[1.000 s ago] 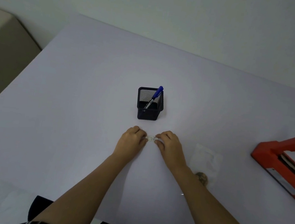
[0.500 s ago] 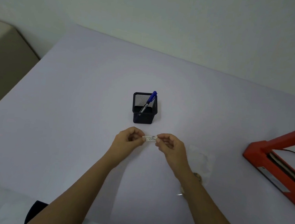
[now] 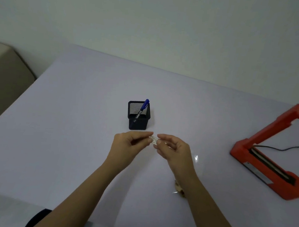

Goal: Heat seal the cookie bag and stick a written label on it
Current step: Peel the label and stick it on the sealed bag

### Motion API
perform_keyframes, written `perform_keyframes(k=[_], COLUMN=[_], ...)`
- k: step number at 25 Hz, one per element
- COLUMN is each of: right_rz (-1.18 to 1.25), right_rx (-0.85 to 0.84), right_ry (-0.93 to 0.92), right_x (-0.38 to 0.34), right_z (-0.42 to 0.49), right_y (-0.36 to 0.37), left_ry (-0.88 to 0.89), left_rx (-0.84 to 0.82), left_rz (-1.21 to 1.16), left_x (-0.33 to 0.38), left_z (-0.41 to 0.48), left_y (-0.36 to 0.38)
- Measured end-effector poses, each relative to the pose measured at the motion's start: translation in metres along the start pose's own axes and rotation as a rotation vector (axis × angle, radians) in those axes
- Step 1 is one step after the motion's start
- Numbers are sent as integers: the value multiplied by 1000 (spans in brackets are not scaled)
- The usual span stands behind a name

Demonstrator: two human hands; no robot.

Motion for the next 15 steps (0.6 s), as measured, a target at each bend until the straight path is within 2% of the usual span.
perform_keyframes(k=[5, 9, 15], right_rz=[43, 12, 9], right_rx=[46, 37, 43], right_ry=[0, -15, -13], right_x=[-2, -3, -4], right_z=[-11, -16, -22], right_y=[2, 2, 7], left_ry=[162, 121, 314], left_rx=[121, 129, 200], left_rz=[46, 33, 140], left_x=[2, 3, 0], left_z=[-14, -20, -25], left_y=[5, 7, 4])
Point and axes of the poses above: each hand's wrist, its own z-axis towards the middle knuckle, its own y-axis out of the palm, x = y × z, the point moved 1 cm from there along z, towards the middle knuckle, and after that the axes turned 7 degrees about z, right-handed, at the moved point
